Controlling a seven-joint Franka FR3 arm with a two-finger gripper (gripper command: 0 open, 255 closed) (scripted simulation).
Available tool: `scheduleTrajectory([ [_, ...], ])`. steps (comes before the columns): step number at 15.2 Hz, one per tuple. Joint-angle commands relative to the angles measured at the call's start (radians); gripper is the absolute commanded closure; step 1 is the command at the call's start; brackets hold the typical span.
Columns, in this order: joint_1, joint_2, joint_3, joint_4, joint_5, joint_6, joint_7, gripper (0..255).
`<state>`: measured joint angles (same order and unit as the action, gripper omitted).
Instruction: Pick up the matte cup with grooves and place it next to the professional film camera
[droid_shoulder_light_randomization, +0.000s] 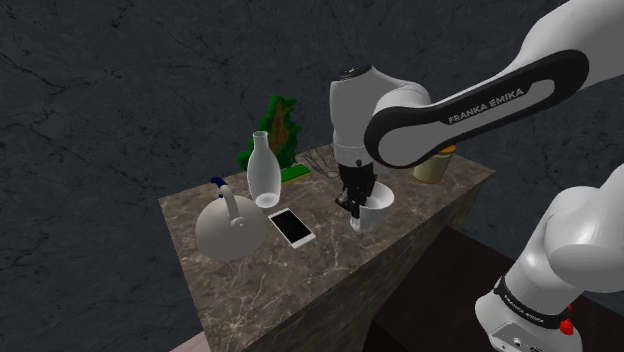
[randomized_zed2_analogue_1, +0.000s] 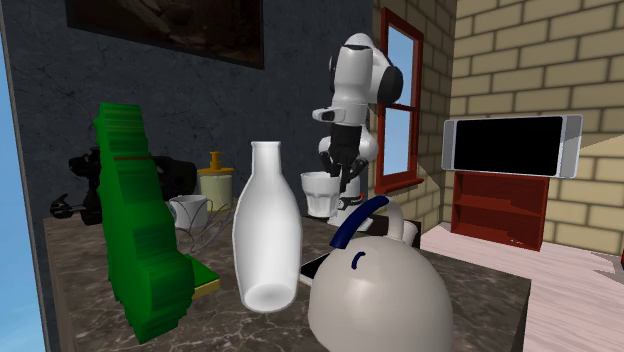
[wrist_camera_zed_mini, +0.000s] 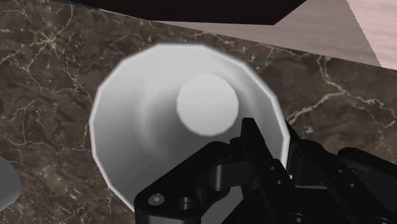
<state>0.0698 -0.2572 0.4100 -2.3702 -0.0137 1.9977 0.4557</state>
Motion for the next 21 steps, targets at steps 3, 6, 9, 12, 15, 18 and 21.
scheduleTrajectory([
  [3,0.002,-0.025,-0.006,0.038,0.008,-0.061,-0.011,255],
  [6,0.002,-0.04,-0.01,0.066,0.012,-0.103,-0.018,255],
  [9,0.002,-0.052,-0.015,0.096,0.015,-0.144,-0.025,255],
  [12,0.002,-0.062,-0.019,0.128,0.016,-0.185,-0.031,255],
  [15,0.001,-0.069,-0.022,0.162,0.017,-0.226,-0.036,255],
  [18,0.001,-0.075,-0.026,0.197,0.018,-0.266,-0.041,255],
  [21,-0.001,-0.078,-0.029,0.235,0.017,-0.306,-0.045,255],
])
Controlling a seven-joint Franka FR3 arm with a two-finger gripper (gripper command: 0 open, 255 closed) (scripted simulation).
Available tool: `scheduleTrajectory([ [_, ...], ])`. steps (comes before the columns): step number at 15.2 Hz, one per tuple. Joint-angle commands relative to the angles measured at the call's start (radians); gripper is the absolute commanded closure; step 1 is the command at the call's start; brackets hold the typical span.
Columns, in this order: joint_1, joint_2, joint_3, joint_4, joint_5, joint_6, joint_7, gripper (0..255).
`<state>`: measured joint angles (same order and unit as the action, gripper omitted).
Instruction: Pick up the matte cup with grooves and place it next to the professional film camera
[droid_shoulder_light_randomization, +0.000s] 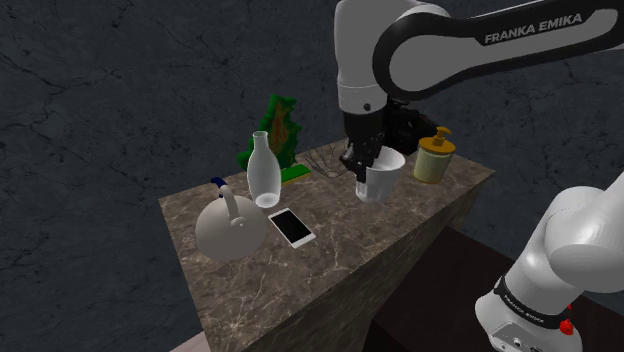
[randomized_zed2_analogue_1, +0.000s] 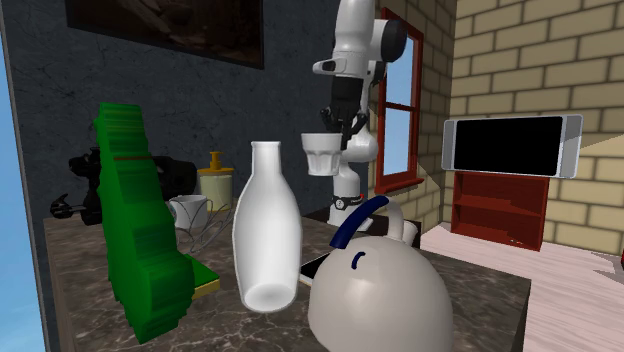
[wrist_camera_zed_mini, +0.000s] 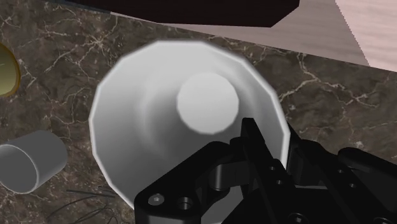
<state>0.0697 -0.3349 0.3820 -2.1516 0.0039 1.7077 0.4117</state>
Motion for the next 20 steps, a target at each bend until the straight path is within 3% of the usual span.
scheduleTrajectory([
  [1,-0.001,-0.001,-0.002,0.029,-0.001,-0.03,-0.002,255],
  [20,-0.012,0.031,-0.009,0.314,-0.016,-0.284,-0.017,255],
])
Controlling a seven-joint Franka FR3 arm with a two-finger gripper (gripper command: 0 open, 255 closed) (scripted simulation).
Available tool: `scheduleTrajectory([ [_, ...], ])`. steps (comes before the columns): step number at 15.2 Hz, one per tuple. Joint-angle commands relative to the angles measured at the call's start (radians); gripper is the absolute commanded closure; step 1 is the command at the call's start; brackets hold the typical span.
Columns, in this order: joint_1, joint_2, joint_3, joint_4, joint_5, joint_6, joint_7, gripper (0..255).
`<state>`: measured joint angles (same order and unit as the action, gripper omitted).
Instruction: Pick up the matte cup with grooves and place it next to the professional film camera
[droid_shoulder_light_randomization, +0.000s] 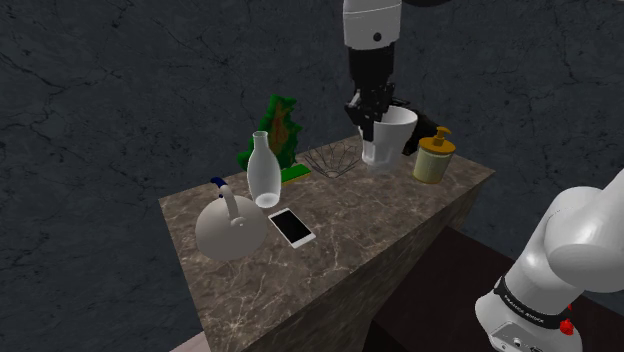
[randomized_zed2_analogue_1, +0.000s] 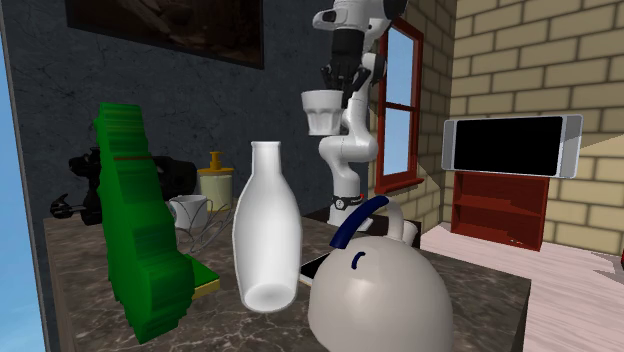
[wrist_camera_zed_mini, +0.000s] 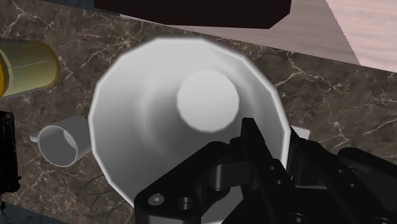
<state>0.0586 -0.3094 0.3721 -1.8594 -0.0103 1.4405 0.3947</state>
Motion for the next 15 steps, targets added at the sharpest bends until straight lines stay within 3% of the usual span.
scheduleTrajectory([
  [1,-0.001,0.01,0.001,0.04,-0.003,-0.031,0.0,255],
  [6,-0.004,0.033,0.003,0.128,-0.011,-0.097,0.0,255],
  [15,-0.058,-0.15,-0.171,-0.057,-0.05,-0.073,-0.238,255],
])
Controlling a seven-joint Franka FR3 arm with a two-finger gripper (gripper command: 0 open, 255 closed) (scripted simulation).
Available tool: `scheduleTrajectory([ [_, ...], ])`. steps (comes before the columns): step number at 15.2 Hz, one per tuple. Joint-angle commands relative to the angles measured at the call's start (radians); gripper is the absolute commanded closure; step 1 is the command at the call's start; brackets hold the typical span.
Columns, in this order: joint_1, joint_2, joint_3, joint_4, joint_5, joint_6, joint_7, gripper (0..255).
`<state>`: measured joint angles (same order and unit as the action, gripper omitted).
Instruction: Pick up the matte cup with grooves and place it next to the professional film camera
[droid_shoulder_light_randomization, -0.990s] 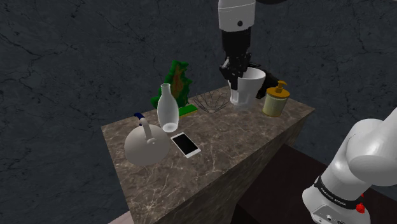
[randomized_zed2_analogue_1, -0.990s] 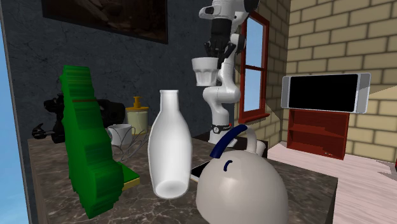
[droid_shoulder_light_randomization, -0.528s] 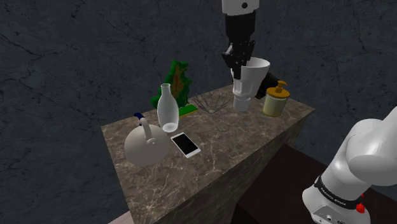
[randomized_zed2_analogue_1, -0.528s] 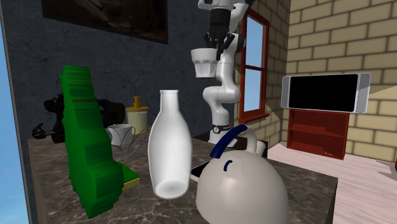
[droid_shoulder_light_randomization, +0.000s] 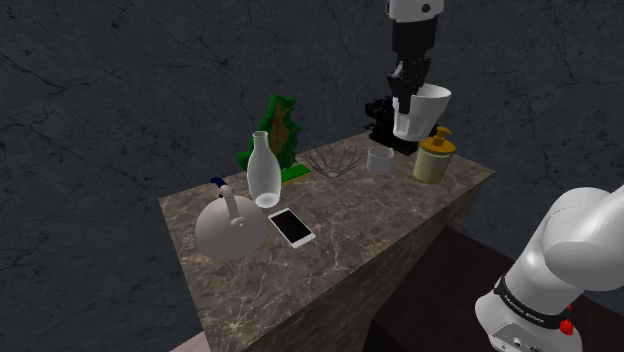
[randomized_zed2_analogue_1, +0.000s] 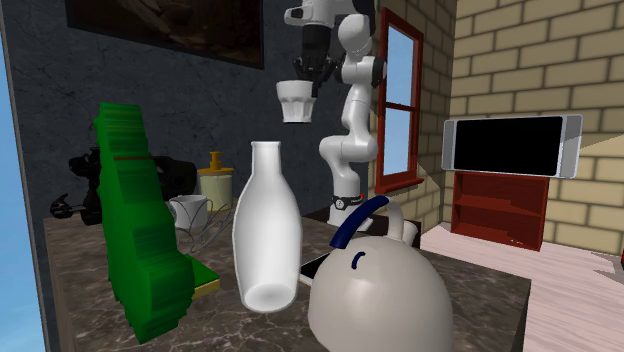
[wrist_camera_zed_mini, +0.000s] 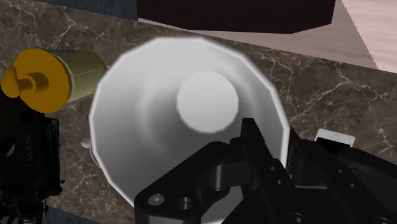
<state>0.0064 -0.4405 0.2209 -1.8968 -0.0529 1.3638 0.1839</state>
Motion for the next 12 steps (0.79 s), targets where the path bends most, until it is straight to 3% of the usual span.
scheduleTrajectory([
  [1,-0.011,-0.033,-0.039,-0.034,-0.016,0.006,-0.053,255],
  [12,-0.083,-0.124,-0.253,-0.123,-0.136,0.041,-0.326,255],
])
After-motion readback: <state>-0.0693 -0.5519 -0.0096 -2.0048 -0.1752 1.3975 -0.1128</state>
